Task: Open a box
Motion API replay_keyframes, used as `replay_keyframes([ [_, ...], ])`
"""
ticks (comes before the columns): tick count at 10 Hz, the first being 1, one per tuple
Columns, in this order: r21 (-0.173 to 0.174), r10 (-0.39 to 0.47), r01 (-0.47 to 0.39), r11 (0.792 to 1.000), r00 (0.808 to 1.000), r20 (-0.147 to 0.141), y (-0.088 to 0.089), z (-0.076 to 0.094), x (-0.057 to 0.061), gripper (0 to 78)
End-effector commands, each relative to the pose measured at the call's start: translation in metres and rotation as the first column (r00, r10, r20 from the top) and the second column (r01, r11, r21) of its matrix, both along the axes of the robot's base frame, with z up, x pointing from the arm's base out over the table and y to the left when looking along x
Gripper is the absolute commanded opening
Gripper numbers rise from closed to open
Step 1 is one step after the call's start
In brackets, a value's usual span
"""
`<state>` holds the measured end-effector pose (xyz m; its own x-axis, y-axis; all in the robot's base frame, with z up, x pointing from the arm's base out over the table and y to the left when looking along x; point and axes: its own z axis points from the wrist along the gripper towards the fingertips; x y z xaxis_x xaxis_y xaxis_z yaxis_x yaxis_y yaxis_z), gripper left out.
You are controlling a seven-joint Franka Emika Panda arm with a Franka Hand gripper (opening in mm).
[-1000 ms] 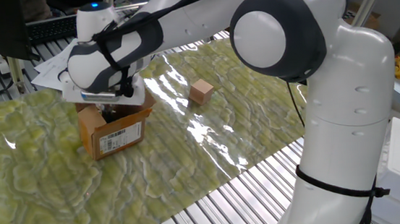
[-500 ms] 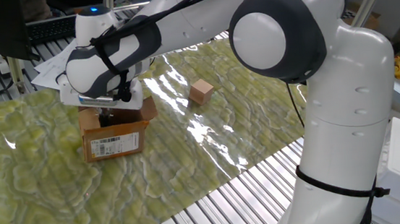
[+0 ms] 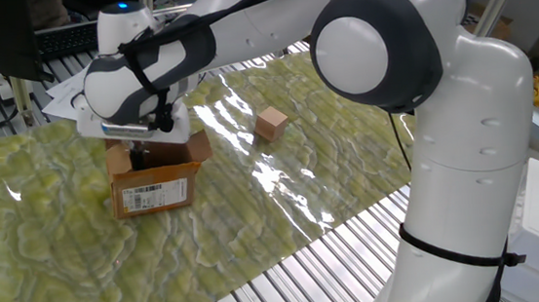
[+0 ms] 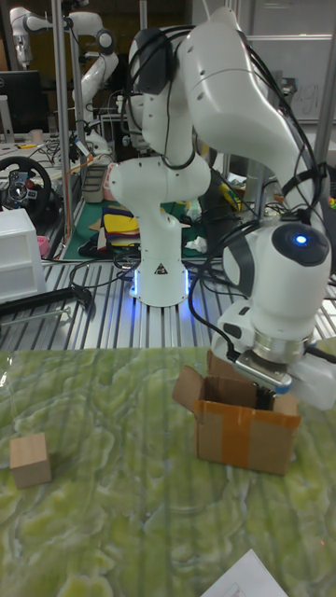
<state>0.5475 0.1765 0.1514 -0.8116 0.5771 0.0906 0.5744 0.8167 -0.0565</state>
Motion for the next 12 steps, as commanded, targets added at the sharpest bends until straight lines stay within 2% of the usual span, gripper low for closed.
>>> replay_keyframes([
  [1,-0.003,-0.013,0.013,1.000,1.000,-0.004,0.006,0.015,0.005,0.0],
  [4,0.006,-0.026,0.026,1.000,1.000,-0.013,0.004,0.027,0.011,0.0],
  [8,0.078,-0.086,0.087,0.993,0.996,-0.013,0.003,0.030,0.012,0.0],
  [12,0.069,-0.078,0.079,0.994,0.997,-0.013,0.003,0.030,0.012,0.0],
])
